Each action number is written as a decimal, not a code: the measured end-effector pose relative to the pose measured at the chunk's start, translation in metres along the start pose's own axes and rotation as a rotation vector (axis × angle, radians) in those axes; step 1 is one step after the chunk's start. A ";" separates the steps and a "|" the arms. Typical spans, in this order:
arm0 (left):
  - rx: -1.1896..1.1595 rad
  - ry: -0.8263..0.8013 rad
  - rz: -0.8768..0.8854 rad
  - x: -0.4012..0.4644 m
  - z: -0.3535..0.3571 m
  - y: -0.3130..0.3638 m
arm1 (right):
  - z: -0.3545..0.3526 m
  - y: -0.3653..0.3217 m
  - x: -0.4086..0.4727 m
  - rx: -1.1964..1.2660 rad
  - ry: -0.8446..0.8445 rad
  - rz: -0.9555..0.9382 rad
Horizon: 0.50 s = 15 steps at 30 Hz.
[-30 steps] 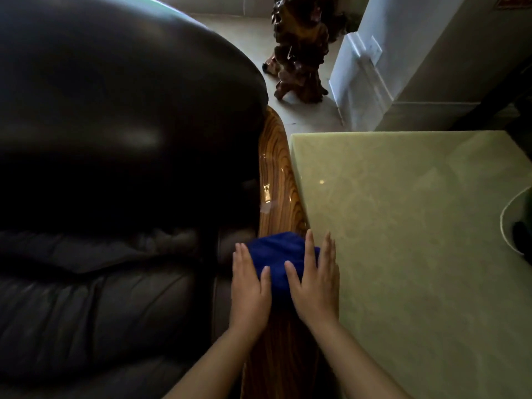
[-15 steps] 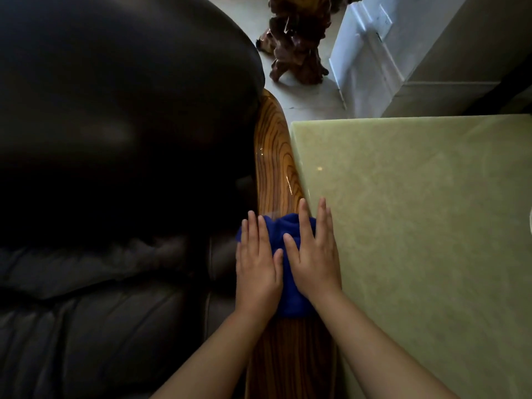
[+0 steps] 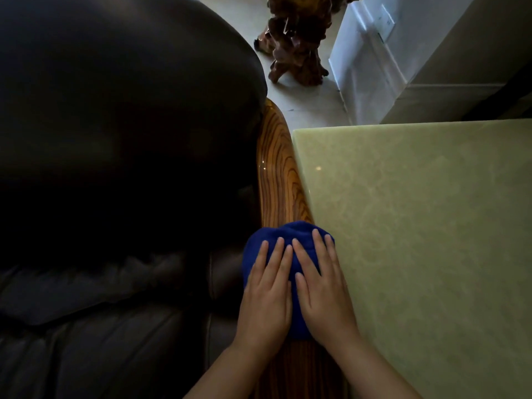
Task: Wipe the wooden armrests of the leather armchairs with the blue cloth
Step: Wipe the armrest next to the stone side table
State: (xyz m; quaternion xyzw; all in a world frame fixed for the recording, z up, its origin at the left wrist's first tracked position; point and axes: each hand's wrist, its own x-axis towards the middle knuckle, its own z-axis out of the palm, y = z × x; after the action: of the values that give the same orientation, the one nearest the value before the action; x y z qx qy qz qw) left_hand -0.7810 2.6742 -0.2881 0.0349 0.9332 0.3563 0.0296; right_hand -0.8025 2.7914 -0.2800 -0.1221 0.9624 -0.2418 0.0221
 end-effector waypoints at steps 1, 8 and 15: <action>-0.025 0.003 0.002 0.011 -0.002 -0.001 | -0.001 0.001 0.011 0.018 -0.007 0.004; -0.031 -0.032 0.078 0.085 -0.030 -0.006 | -0.014 -0.002 0.086 0.113 -0.096 0.047; -0.081 -0.244 0.082 0.074 -0.054 -0.032 | -0.032 0.019 0.073 0.230 -0.255 -0.033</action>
State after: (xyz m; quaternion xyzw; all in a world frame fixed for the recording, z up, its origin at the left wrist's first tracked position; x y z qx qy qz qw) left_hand -0.8605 2.6212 -0.2720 0.1147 0.9054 0.3878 0.1296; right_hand -0.8806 2.8039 -0.2595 -0.1642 0.9156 -0.3333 0.1538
